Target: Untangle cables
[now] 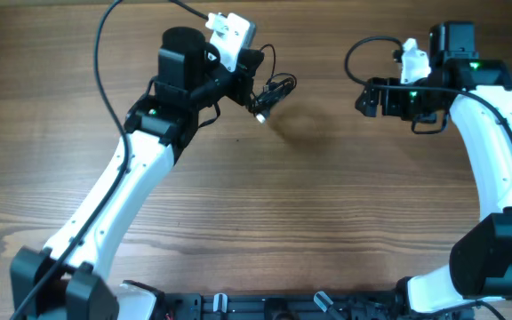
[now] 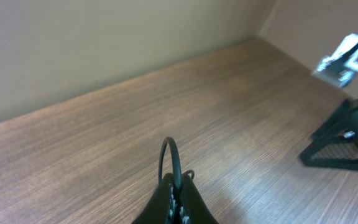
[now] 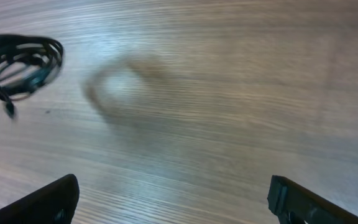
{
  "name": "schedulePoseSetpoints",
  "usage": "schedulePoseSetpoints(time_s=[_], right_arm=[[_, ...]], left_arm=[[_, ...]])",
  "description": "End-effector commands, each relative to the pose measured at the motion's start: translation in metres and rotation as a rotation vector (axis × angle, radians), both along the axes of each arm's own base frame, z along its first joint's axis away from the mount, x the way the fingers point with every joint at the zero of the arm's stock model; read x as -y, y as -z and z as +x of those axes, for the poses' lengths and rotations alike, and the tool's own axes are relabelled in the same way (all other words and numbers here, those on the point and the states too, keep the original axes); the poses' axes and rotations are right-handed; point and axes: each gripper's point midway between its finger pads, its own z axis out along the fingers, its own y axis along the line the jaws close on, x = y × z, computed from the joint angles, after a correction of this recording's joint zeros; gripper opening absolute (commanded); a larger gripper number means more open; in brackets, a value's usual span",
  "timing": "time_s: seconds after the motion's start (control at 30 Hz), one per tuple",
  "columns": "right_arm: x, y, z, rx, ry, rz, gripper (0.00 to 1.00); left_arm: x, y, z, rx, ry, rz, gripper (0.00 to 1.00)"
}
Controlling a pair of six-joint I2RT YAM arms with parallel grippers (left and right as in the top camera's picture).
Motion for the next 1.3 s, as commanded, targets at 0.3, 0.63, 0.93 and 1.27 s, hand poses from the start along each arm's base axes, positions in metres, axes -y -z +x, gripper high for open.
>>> schedulePoseSetpoints(time_s=[0.3,0.63,0.93,1.27], right_arm=[[-0.102,-0.026,-0.012,0.292,-0.632,0.275,1.0],[-0.148,-0.03,-0.011,0.459,-0.811,0.314,0.8],[-0.155,-0.014,0.013,0.577,-0.74,0.328,0.74],[-0.164,-0.035,0.024,0.639,-0.701,0.404,0.56]], left_arm=[[-0.013,-0.089,-0.039,0.188,-0.048,-0.047,0.04],[-0.011,-0.087,-0.043,0.135,-0.053,-0.089,0.04],[-0.002,-0.088,-0.052,0.083,-0.021,-0.149,0.04],[0.002,-0.081,-0.056,0.054,-0.012,-0.137,0.04]])
